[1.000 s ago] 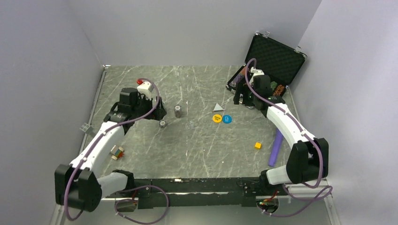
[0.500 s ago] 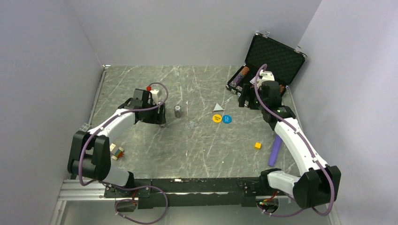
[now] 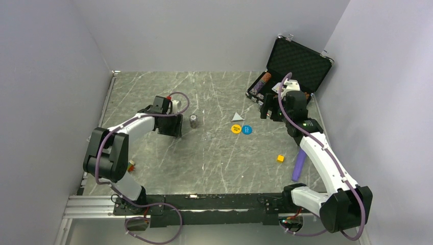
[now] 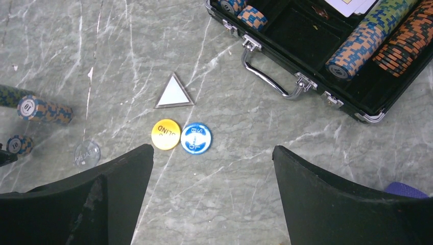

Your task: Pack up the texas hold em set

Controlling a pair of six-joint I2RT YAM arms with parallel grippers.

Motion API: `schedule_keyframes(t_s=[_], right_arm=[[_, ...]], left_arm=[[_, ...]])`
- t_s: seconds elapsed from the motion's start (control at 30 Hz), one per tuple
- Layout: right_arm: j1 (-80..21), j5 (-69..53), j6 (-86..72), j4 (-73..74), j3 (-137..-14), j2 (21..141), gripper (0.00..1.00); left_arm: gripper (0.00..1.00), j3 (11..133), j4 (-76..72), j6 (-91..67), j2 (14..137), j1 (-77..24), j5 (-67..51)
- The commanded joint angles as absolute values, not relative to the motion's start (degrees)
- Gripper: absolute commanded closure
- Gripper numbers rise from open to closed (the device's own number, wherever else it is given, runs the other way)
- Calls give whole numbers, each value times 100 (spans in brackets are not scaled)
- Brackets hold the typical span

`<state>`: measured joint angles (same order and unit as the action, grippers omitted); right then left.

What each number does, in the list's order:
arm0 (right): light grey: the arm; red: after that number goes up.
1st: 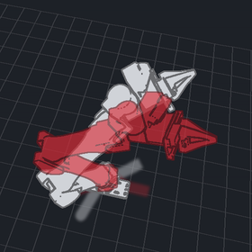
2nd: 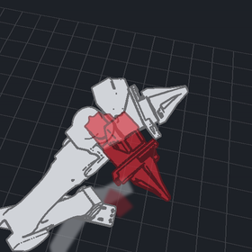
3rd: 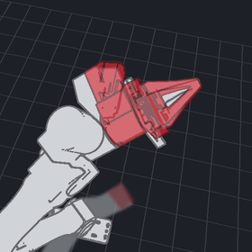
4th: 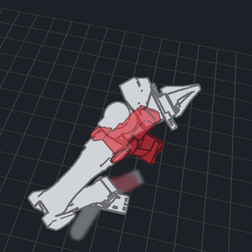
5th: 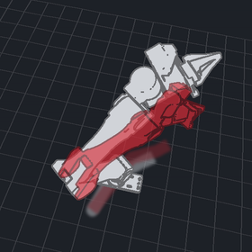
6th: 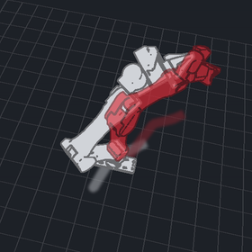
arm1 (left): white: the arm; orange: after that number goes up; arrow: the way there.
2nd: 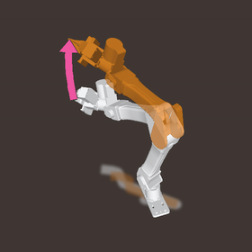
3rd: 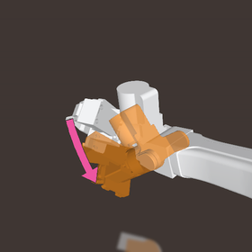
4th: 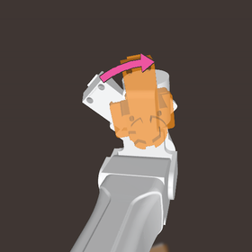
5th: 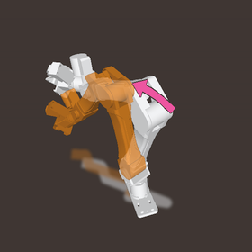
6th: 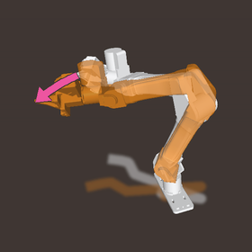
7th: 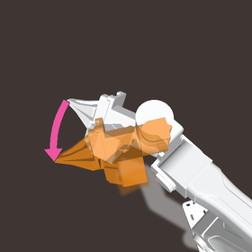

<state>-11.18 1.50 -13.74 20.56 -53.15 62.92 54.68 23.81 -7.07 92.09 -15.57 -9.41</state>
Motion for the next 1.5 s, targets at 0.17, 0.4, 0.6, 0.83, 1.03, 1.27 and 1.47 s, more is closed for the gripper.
schedule_keyframes(t_s=[0.17, 0.4, 0.6, 0.83, 1.03, 1.27, 1.47], right_arm=[[-1111, 212, -1424, 1893, -5266, 6161, 8], [-1107, 264, -1424, 1872, -5222, 6134, 8], [-1110, 266, -1430, 1861, -5213, 6111, 8], [-1116, 269, -1422, 1949, -5246, 6052, 8], [-1114, -203, -1619, 2005, -5262, 5986, 8], [-1206, -1802, -2585, 1714, -4953, 5842, 11], [-1799, -2678, -3217, 1305, -4721, 6037, 15]], left_arm=[[38, 5756, 2312, -635, 9436, -1689, -598], [41, 5867, 2300, -556, 9697, -1828, -430], [54, 5931, 2436, -527, 9905, -1954, -265], [87, 5912, 2542, -536, 9921, -2016, -144], [100, 5601, 2429, -614, 8923, -2206, -119], [100, 5082, 2105, -482, 7212, -3104, 336], [100, 4639, 1504, 245, 6001, -3649, 355]])
